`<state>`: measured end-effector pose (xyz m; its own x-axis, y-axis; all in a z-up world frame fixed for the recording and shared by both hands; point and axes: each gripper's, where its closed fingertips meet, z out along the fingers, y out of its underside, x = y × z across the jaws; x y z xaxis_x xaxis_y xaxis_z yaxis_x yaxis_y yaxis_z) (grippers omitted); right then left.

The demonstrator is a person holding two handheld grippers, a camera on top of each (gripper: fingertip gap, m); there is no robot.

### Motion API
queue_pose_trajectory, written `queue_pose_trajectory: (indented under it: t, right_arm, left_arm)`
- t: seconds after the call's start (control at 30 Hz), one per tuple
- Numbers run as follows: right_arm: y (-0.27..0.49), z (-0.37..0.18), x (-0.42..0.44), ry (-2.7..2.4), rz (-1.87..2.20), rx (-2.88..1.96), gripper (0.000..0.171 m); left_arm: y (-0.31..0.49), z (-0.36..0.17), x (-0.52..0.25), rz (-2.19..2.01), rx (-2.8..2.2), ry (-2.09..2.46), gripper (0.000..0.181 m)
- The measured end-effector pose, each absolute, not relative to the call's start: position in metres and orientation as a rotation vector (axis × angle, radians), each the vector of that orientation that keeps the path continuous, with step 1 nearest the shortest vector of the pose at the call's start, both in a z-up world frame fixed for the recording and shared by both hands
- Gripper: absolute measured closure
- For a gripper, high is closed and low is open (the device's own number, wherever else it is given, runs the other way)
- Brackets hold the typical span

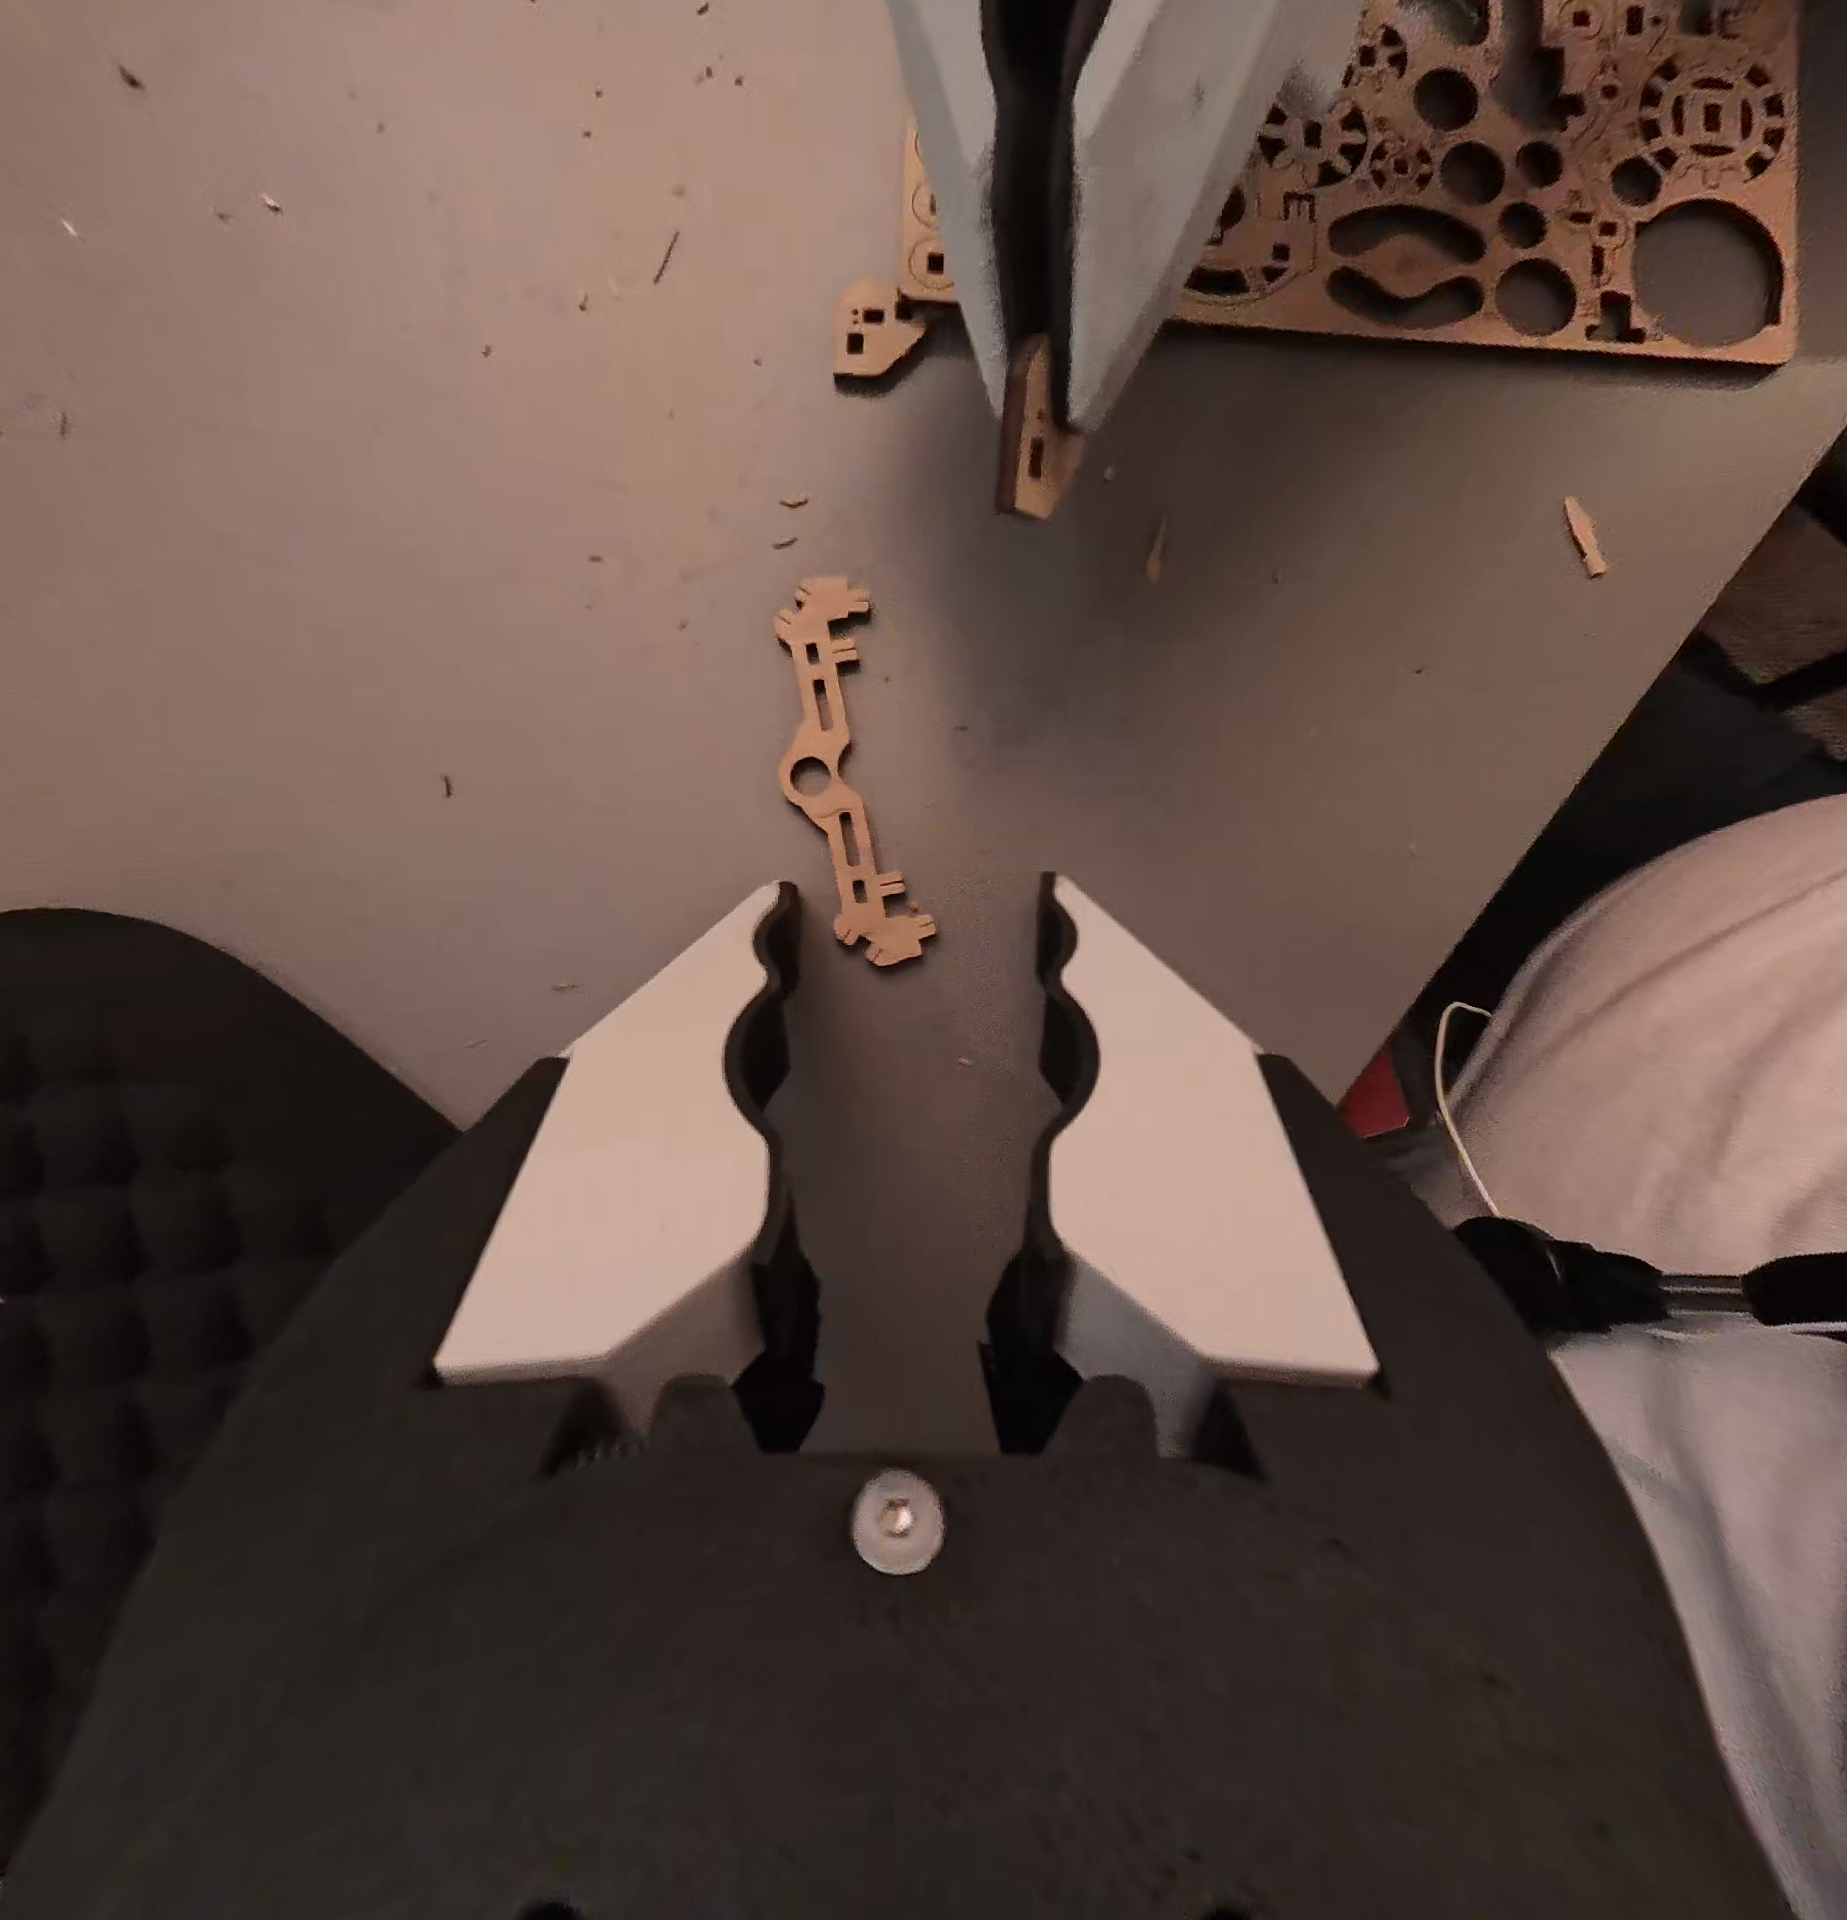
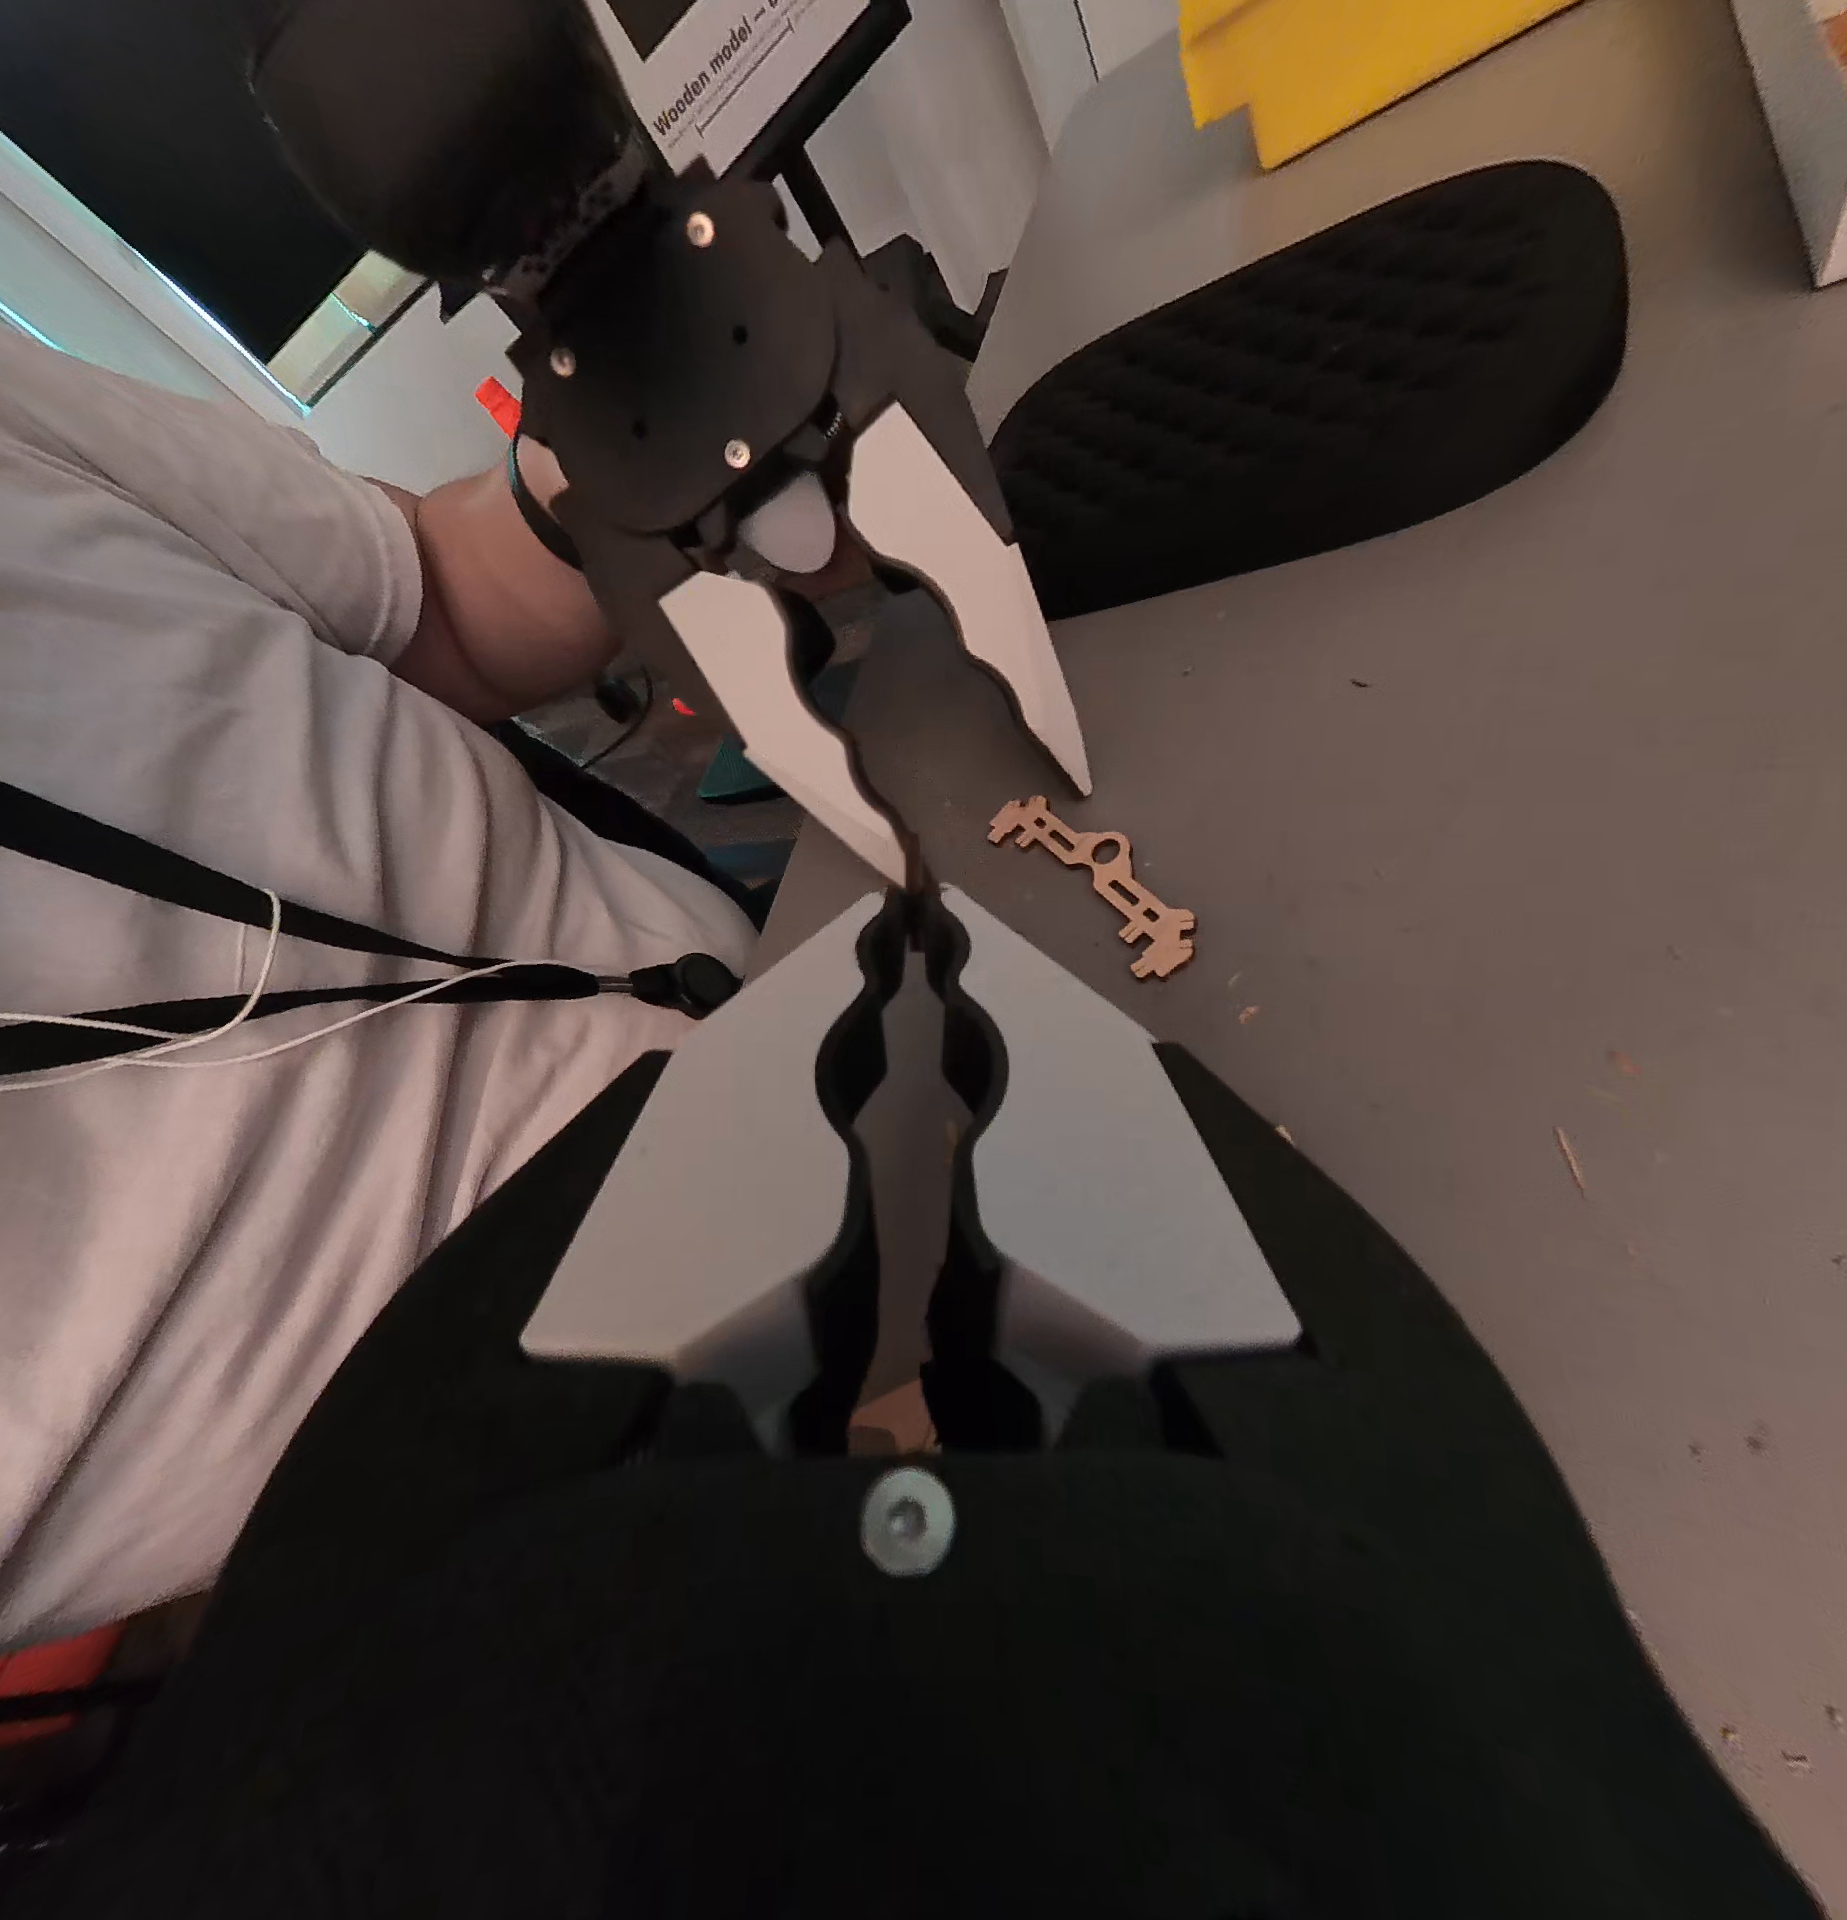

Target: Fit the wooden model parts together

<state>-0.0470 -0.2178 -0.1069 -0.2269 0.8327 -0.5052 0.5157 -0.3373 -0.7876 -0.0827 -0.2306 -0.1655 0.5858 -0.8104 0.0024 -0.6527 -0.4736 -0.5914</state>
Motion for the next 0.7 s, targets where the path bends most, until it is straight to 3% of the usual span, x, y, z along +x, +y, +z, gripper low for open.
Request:
queue_pose_trajectory:
  t: [0.03, 0.1, 0.3, 0.33, 0.7]
  right_arm:
    - [-0.217, -0.107, -0.047, -1.603, 1.582, -1.743, 0.170]
    - [-0.217, -0.107, -0.047, -1.599, 1.574, -1.749, 0.170]
    - [-0.218, -0.105, -0.047, -1.598, 1.559, -1.750, 0.170]
    - [-0.219, -0.106, -0.048, -1.594, 1.560, -1.758, 0.170]
    - [-0.229, -0.125, -0.056, -1.594, 1.593, -1.896, 0.170]
  left_arm:
    - [-0.231, -0.166, -0.083, -0.376, -2.271, 1.167, 0.141]
    - [-0.229, -0.166, -0.086, -0.333, -2.244, 1.196, 0.160]
    - [-0.231, -0.165, -0.090, -0.351, -2.246, 1.197, 0.166]
    - [-0.231, -0.165, -0.090, -0.376, -2.259, 1.173, 0.175]
    - [-0.226, -0.151, -0.086, -0.804, -2.349, 0.877, 0.175]
